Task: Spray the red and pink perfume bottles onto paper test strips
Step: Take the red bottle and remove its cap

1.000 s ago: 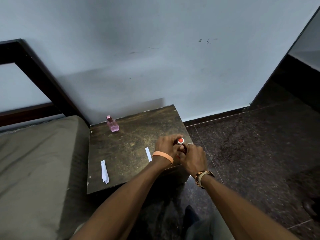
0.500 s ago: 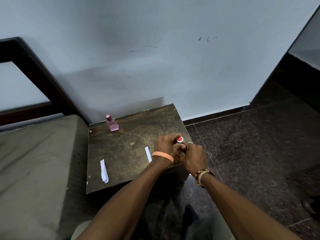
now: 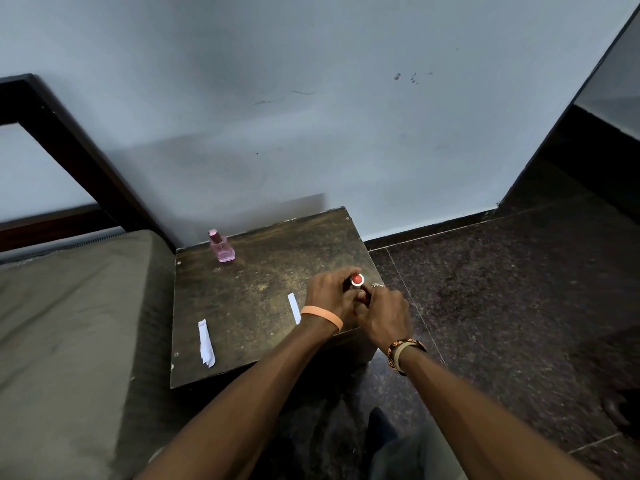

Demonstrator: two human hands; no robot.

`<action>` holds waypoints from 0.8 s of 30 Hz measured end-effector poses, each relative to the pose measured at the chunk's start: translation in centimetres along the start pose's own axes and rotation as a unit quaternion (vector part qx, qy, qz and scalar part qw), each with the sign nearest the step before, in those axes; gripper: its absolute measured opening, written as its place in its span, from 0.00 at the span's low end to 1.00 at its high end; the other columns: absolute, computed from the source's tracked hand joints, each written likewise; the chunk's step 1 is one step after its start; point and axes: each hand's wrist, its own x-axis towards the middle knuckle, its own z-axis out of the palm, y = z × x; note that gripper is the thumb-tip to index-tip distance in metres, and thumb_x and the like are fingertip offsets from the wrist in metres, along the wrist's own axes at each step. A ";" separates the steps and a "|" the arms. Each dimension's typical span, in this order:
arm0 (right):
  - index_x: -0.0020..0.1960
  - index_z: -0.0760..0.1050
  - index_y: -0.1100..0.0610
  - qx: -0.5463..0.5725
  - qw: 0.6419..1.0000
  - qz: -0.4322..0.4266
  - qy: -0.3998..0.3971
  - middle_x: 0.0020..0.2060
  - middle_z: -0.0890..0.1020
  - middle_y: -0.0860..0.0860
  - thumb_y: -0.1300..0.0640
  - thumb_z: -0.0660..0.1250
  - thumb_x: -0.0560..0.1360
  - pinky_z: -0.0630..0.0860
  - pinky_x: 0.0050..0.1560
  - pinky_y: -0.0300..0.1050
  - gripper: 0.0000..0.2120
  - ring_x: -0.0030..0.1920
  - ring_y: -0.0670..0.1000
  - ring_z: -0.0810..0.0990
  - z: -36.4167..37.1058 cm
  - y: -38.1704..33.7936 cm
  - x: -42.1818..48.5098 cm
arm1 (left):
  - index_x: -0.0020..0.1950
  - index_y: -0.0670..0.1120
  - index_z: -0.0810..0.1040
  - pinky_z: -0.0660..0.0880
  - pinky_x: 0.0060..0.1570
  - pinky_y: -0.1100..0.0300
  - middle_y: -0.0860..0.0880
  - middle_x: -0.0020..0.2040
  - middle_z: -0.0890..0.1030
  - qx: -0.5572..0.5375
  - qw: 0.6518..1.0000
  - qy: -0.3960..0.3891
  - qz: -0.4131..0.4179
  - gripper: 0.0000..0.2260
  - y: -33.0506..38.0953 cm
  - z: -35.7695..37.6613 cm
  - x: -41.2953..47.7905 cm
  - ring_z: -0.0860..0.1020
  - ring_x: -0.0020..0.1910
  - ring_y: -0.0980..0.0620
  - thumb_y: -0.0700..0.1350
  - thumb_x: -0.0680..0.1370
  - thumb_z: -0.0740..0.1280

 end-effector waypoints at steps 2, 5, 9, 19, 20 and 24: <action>0.40 0.78 0.54 -0.005 1.000 -0.003 0.002 0.34 0.81 0.52 0.57 0.71 0.71 0.69 0.33 0.41 0.03 0.37 0.55 0.81 0.0 0.0 0.0 | 0.61 0.47 0.80 0.76 0.55 0.55 0.46 0.53 0.84 0.006 1.000 -0.019 0.019 0.19 0.1 0.1 0.3 0.81 0.50 0.47 0.36 0.71 0.71; 0.40 0.79 0.53 -0.004 1.000 -0.001 0.004 0.33 0.80 0.51 0.55 0.72 0.71 0.69 0.33 0.40 0.03 0.36 0.54 0.81 0.1 0.0 -0.1 | 0.57 0.48 0.82 0.75 0.48 0.62 0.48 0.48 0.85 0.028 0.999 -0.034 0.027 0.15 0.0 -0.1 0.6 0.82 0.46 0.49 0.37 0.72 0.71; 0.41 0.80 0.54 -0.006 1.000 -0.006 0.004 0.33 0.81 0.51 0.52 0.73 0.72 0.71 0.32 0.42 0.06 0.35 0.54 0.81 0.2 -0.1 -0.1 | 0.52 0.49 0.83 0.75 0.46 0.59 0.48 0.45 0.85 0.027 0.999 -0.001 -0.022 0.11 -0.4 0.0 0.5 0.82 0.44 0.49 0.45 0.70 0.74; 0.40 0.79 0.53 -0.004 1.000 -0.003 -0.011 0.31 0.78 0.48 0.51 0.72 0.72 0.73 0.32 0.41 0.06 0.33 0.52 0.79 0.1 -0.3 -0.2 | 0.58 0.48 0.81 0.78 0.52 0.53 0.46 0.50 0.85 0.006 0.999 -0.040 0.002 0.17 -0.5 -0.4 0.5 0.82 0.49 0.47 0.35 0.72 0.70; 0.39 0.79 0.53 -0.004 1.000 0.001 -0.010 0.28 0.74 0.45 0.51 0.72 0.72 0.68 0.29 0.38 0.06 0.31 0.50 0.76 0.1 -0.3 -0.1 | 0.57 0.48 0.82 0.78 0.51 0.53 0.46 0.49 0.85 0.012 0.999 -0.034 -0.002 0.16 -0.6 -0.3 0.4 0.82 0.48 0.46 0.36 0.72 0.70; 0.38 0.78 0.53 -0.007 1.000 0.001 -0.011 0.26 0.71 0.44 0.54 0.71 0.71 0.63 0.28 0.36 0.05 0.32 0.53 0.77 0.1 -0.3 -0.1 | 0.58 0.49 0.81 0.77 0.52 0.57 0.46 0.49 0.85 0.008 1.000 -0.017 -0.004 0.17 -0.6 -0.2 0.2 0.82 0.47 0.48 0.37 0.71 0.72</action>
